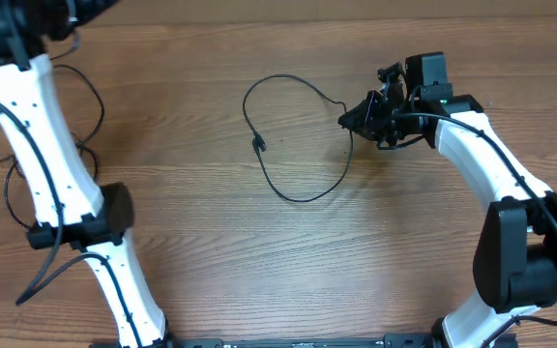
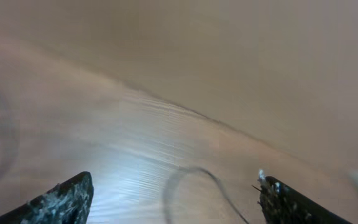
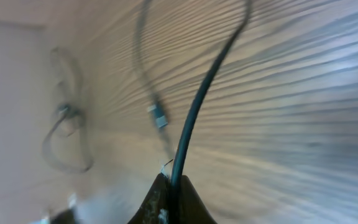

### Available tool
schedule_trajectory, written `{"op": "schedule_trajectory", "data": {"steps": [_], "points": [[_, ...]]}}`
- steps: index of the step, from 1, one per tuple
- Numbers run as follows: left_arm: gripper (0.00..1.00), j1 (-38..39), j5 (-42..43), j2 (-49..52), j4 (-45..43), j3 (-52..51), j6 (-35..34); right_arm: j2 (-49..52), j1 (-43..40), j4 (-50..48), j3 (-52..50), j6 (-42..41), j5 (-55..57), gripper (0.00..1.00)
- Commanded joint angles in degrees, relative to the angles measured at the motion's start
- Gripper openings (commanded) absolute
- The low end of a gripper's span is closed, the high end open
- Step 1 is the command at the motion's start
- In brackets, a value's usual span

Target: Untangle cables

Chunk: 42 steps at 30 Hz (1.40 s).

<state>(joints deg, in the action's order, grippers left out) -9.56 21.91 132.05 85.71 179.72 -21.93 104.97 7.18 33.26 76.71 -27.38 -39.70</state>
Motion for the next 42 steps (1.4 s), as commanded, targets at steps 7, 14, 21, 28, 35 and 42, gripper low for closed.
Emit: {"op": "schedule_trajectory", "data": {"steps": [7, 14, 21, 28, 35, 42], "points": [[0.85, 12.39, 12.96, 0.07, 4.63, 0.24, 15.32, -7.89, 0.11, -1.40, 14.08, -5.11, -6.01, 0.04], [0.93, 20.55, 13.40, 0.07, 7.98, 0.20, 18.97, -7.89, -0.20, -5.81, 16.94, -15.87, -6.05, 0.04], [0.92, 25.40, 14.29, 1.01, 10.38, -0.02, 26.88, -7.89, -0.52, -7.02, 16.94, -21.44, -7.58, 0.04], [0.88, 27.63, 23.80, 2.45, 10.51, -2.71, 36.04, -7.89, -3.21, -13.68, 16.94, -26.93, -15.78, 0.04], [0.84, 30.12, 28.15, 3.08, 3.50, -8.17, 36.44, -7.89, -2.78, -13.49, 16.94, -27.93, -17.46, 0.04], [0.78, 33.05, 29.62, 3.19, -8.90, -15.98, 29.62, -7.89, -2.05, -13.49, 16.94, -27.96, -17.40, 0.04]]}}
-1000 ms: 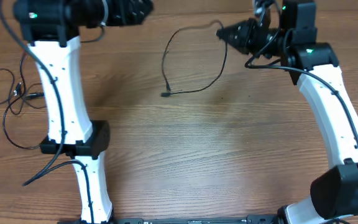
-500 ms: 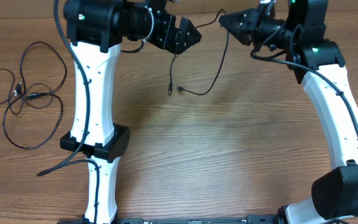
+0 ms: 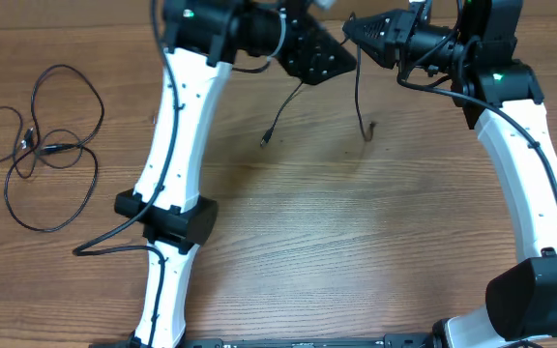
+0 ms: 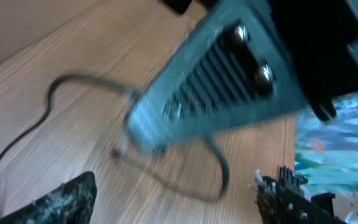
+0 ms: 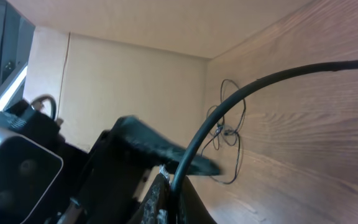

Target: Untangle cables

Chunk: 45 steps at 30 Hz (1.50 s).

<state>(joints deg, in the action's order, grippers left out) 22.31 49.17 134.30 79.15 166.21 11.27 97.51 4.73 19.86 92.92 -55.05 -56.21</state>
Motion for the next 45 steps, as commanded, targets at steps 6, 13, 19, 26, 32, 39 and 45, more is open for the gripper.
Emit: {"op": "schedule_trajectory", "data": {"steps": [6, 13, 19, 26, 32, 39, 45], "points": [[0.54, 2.67, 2.21, 0.94, -10.91, -7.04, -11.43, -0.42, 0.39, -0.04, 0.72, -0.22, -0.26, 0.04], [0.04, 2.27, 0.79, 0.96, -12.46, -7.52, -13.05, -0.37, 0.17, -0.02, 0.70, 0.42, 1.09, 0.04], [0.04, -0.68, -0.20, 0.90, -12.87, -4.02, -16.90, -0.37, -1.25, 5.27, 0.70, 4.92, 5.90, 0.32], [0.04, -10.75, -0.50, -0.15, -9.29, 8.96, -19.61, -0.37, -1.55, 19.82, 0.70, 14.51, 21.62, 0.88], [0.04, -22.32, -2.71, -3.30, -9.27, 13.84, -26.16, -0.37, -1.42, 26.91, 0.68, 17.88, 30.99, 0.93], [0.04, -36.85, -14.86, -7.82, -9.09, 13.84, -28.28, -0.37, -1.44, 29.42, 0.68, 20.90, 31.78, 0.93], [0.04, -47.98, -25.40, -7.98, -6.86, 13.79, -29.73, -0.17, -1.33, 32.76, 0.68, 24.13, 32.89, 0.93]]}}
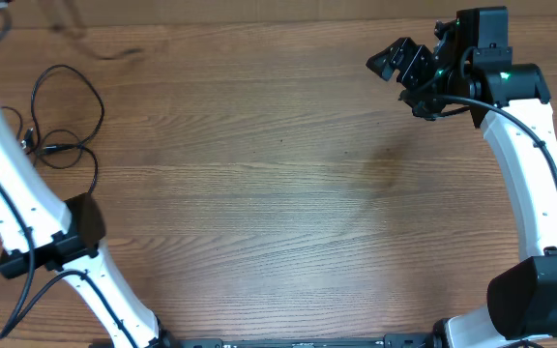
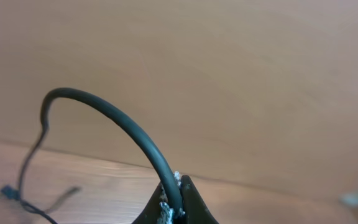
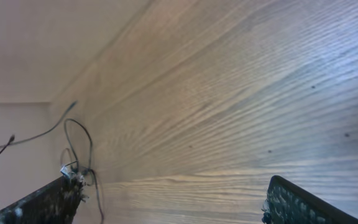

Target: Untangle cables

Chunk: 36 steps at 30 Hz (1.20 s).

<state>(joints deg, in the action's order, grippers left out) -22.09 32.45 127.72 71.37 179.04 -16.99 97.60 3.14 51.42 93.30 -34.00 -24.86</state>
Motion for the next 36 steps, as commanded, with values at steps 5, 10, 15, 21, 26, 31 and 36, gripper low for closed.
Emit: {"op": "schedule_trajectory", "data": {"steps": [5, 10, 15, 21, 26, 31, 36], "points": [[0.04, -8.20, -16.15, -1.40, 4.37, -0.11, -0.76, -0.07, 0.26, 4.22, 0.28, 4.55, 3.91, 0.93], [0.47, -8.55, -21.99, -1.38, 5.09, -5.66, 1.62, 0.09, 0.28, 4.96, 0.09, 4.52, 3.85, 0.93], [0.80, -8.63, -22.03, -1.38, 5.51, -10.51, 1.55, 0.09, 0.26, 7.06, 0.09, 4.55, 4.11, 0.92], [0.79, -8.66, -12.28, -3.58, 5.81, -8.39, 3.28, -0.92, 0.39, 10.78, 0.11, 11.98, 4.83, 0.68], [0.80, -7.65, -3.91, -9.31, 7.93, -7.54, 6.73, -5.75, 0.39, 13.03, 0.11, 13.75, 8.20, 0.77], [0.93, -6.75, -4.26, -14.45, 9.70, -7.54, 6.69, -15.08, 0.39, 18.84, 0.13, 13.73, 14.88, 1.00], [1.00, -6.75, -4.33, -14.56, 13.84, -7.93, 6.71, -24.63, 0.37, 24.17, 0.11, 14.40, 16.33, 1.00]]}}
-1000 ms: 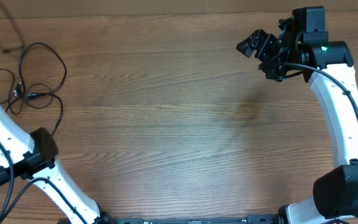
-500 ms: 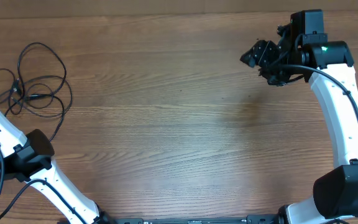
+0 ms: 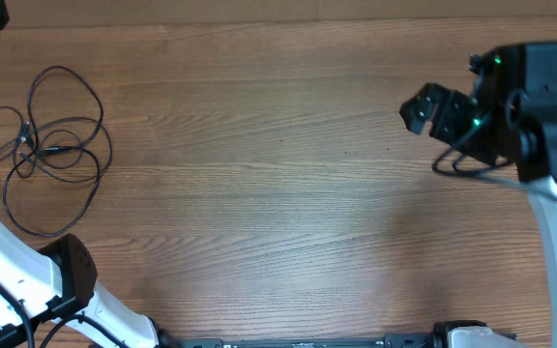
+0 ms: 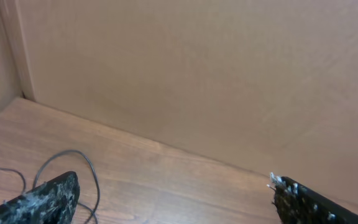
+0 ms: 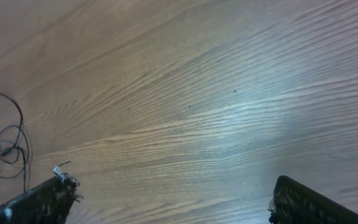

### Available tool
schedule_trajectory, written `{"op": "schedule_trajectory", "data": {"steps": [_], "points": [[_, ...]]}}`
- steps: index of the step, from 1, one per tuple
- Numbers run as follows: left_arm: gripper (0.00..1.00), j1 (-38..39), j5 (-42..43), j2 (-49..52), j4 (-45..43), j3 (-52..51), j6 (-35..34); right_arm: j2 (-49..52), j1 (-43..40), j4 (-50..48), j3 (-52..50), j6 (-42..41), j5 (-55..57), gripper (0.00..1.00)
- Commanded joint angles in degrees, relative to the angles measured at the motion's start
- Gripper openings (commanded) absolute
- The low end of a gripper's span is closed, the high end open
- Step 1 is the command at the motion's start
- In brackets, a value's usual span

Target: Untangle cables

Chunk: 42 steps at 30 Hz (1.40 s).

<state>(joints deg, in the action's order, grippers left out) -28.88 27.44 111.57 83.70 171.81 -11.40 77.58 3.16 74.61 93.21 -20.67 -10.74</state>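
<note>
Several thin black cables (image 3: 51,145) lie in one overlapping heap of loops at the left side of the wooden table (image 3: 259,203). The same heap shows far off in the right wrist view (image 5: 2,146), and one loop of it appears in the left wrist view (image 4: 73,158). My left gripper (image 4: 173,186) is open and empty, above the table's far left corner, facing the back wall. Over the right side of the table my right gripper (image 3: 431,114) is also open and empty, its fingers (image 5: 36,202) wide apart.
A brown cardboard wall (image 4: 197,74) closes off the back and the left of the table. The left arm's white link (image 3: 8,280) crosses the near left corner. A black wire of the right arm itself (image 3: 462,159) hangs below its wrist.
My left gripper was shut on a black cable and is now open. That cable now lies on the heap at the left. My right gripper, still open, sits lower and further right.
First my right gripper was shut on a cable looped in the table's middle, the left open at the far left. Then the right held it up, the open left beside it. Then the left held it and the right was open. Now it lies on the left heap.
</note>
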Motion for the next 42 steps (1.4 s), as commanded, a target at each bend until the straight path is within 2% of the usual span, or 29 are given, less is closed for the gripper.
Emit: {"op": "schedule_trajectory", "data": {"steps": [1, 10, 16, 22, 25, 28, 33, 37, 38, 42], "points": [[1.00, 0.04, 0.66, 1.62, 2.16, -0.72, 1.11, -6.67, 0.35, 1.57, 0.22, 1.07, 2.19, 1.00], [1.00, 0.04, 0.52, 1.62, 3.15, -0.72, 1.11, -18.51, 0.35, 2.49, 0.20, 1.03, -0.87, 1.00], [1.00, 0.04, 0.52, 1.62, 3.15, -0.72, 1.11, -18.84, 0.35, 4.76, 0.20, 1.03, -0.87, 1.00], [0.99, 0.04, 0.52, 1.62, 3.15, -0.72, 1.11, -18.75, 0.35, 10.23, 0.20, 1.25, 5.01, 1.00], [1.00, 0.04, 0.52, 1.62, 3.15, -0.72, 1.11, -18.75, 0.28, 8.57, 0.15, 1.27, 9.99, 1.00], [0.99, 0.04, 0.52, 1.62, 3.15, -0.72, 1.11, -19.26, 0.24, 2.64, -0.52, 1.64, 15.21, 1.00], [1.00, 0.04, 0.52, 1.62, 3.15, -0.72, 1.11, -24.41, -2.05, -9.44, -6.91, 10.36, 14.86, 1.00], [1.00, 0.04, 0.52, 1.62, 3.15, -0.72, 1.11, -32.30, -5.53, -23.34, -18.69, 10.36, 13.16, 1.00], [1.00, 0.04, 0.52, 1.62, 3.15, -0.72, 1.11, -35.67, -6.05, -29.70, -24.30, 10.34, 12.28, 1.00], [1.00, 0.04, 0.52, 1.62, 3.15, -0.70, 1.11, -42.42, -6.21, -45.16, -37.59, 10.32, 9.84, 1.00]]}}
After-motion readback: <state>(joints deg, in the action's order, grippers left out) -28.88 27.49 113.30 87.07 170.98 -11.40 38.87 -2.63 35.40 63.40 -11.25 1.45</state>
